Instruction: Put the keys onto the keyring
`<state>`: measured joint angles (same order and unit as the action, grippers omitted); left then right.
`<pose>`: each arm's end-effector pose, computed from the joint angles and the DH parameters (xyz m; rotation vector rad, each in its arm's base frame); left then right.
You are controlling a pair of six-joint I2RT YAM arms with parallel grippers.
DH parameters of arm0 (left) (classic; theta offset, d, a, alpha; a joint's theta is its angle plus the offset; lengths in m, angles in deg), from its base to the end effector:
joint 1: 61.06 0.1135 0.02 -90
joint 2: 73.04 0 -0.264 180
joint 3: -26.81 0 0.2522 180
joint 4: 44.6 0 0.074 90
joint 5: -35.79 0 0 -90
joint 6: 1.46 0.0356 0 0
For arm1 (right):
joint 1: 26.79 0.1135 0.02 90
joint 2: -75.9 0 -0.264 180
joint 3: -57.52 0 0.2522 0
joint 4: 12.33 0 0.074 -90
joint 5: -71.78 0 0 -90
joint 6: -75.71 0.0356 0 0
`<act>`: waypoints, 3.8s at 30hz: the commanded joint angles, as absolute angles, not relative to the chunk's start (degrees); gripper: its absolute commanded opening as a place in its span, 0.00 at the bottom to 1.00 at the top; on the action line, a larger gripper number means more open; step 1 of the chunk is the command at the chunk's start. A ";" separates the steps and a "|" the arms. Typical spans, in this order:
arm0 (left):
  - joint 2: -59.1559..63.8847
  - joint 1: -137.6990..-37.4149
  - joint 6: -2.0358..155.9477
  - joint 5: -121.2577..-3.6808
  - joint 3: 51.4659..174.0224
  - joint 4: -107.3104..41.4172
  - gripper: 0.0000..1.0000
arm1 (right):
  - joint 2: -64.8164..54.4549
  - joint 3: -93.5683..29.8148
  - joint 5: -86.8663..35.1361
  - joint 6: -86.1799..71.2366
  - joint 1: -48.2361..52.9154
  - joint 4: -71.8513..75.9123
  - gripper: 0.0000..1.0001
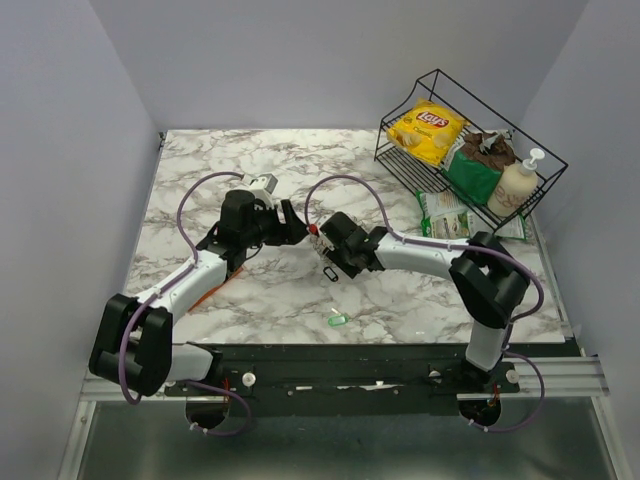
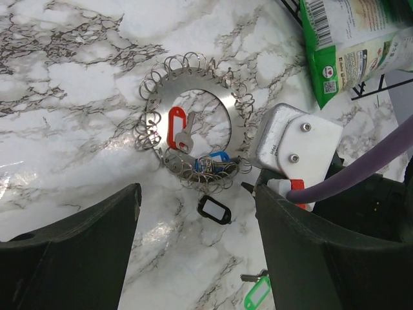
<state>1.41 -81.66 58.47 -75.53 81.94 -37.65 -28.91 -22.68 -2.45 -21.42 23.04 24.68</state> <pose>0.2607 -0.1118 0.2370 0.0719 2.1230 -0.9201 0.2449 0.2751 0.1685 -1.1517 2.3126 -0.0954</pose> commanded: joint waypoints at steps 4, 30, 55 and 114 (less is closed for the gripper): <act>0.96 -82.33 57.69 -77.76 81.27 -39.63 0.80 | -32.12 -25.50 -1.61 -22.81 23.84 22.71 0.45; -12.31 -79.34 56.90 -66.86 76.35 -38.84 0.81 | -31.50 -24.80 -2.23 -23.07 23.75 24.02 0.37; -12.66 -78.90 56.63 -67.74 75.12 -39.90 0.81 | -35.45 -26.46 3.75 -23.08 23.75 24.29 0.38; -25.14 -79.42 59.53 -80.22 69.75 -50.79 0.80 | -11.03 -29.37 -27.27 -27.47 23.13 24.29 0.01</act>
<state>-23.79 -79.14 58.38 -77.37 69.90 -48.14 -13.44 -27.00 -23.31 -26.43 23.43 25.55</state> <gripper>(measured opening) 0.802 0.012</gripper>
